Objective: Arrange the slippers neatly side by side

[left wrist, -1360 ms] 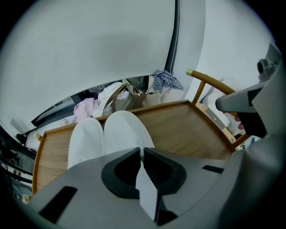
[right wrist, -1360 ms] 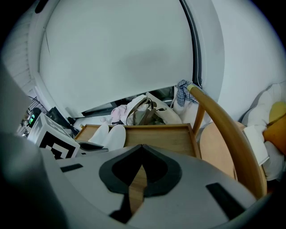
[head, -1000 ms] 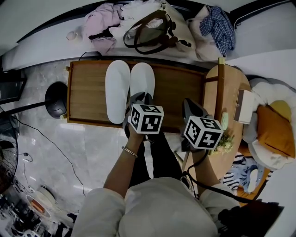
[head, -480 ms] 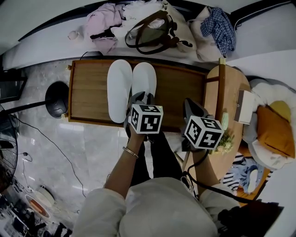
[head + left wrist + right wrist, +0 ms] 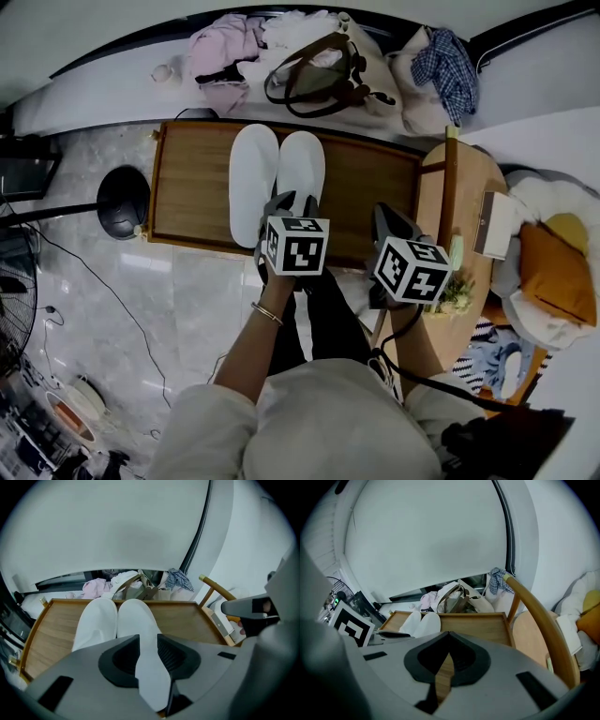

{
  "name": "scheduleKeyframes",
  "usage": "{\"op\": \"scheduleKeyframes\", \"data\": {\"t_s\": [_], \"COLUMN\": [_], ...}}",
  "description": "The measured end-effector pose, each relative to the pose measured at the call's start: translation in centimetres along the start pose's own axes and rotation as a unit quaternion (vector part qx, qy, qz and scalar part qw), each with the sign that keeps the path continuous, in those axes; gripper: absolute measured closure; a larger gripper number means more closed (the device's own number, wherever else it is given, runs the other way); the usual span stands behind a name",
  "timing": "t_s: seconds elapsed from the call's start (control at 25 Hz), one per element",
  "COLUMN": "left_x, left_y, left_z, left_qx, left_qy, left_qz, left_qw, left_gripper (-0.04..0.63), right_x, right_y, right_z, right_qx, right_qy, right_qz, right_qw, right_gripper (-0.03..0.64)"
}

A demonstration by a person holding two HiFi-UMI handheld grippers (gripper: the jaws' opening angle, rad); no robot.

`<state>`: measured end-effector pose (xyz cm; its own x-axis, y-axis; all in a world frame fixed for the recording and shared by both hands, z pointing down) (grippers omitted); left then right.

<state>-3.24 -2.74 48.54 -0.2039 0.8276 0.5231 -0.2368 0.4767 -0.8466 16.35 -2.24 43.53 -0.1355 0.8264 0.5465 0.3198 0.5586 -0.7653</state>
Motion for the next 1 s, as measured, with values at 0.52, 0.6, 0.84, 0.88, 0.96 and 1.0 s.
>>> {"op": "scheduleKeyframes", "data": {"t_s": [0.52, 0.6, 0.84, 0.88, 0.96, 1.0], "left_x": [0.3, 0.4, -0.5, -0.6, -1.0, -1.1], "left_y": [7.4, 8.6, 12.6, 13.2, 14.3, 14.8], "left_z": [4.6, 5.5, 7.7, 7.8, 8.1, 8.2], "left_qx": [-0.046, -0.06, -0.091, -0.095, -0.1, -0.102], "left_qy": [0.067, 0.081, 0.106, 0.108, 0.107, 0.106], "left_qz": [-0.063, -0.081, -0.123, -0.13, -0.144, -0.151], "left_qw": [0.9947, 0.9916, 0.9825, 0.9812, 0.9786, 0.9775], "left_gripper": [0.476, 0.483, 0.502, 0.508, 0.532, 0.539], "right_x": [-1.2, -1.6, -3.1, -3.2, -3.4, -3.5], "right_y": [1.8, 1.9, 3.1, 3.4, 3.8, 4.0], "right_z": [3.8, 4.4, 6.1, 6.3, 6.6, 6.7], "right_qx": [-0.03, -0.035, -0.046, -0.047, -0.048, -0.049], "right_qy": [0.038, 0.045, 0.063, 0.066, 0.072, 0.074], "right_qz": [-0.024, -0.03, -0.044, -0.045, -0.049, -0.052], "right_qw": [0.999, 0.998, 0.996, 0.996, 0.995, 0.995], "right_gripper": [0.583, 0.583, 0.583, 0.583, 0.583, 0.583]}}
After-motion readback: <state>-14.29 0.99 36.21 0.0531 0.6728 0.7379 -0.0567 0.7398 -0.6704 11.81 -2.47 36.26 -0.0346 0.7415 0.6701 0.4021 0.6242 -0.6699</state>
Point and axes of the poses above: the fingertips, and each gripper's own axes: y backward along the fingers, z to its left, x out of its underside, the point moved 10 cm from there along y, backward along the fingers, and after that the axes turned 7 degrees about -y, right-handed, at the moved point
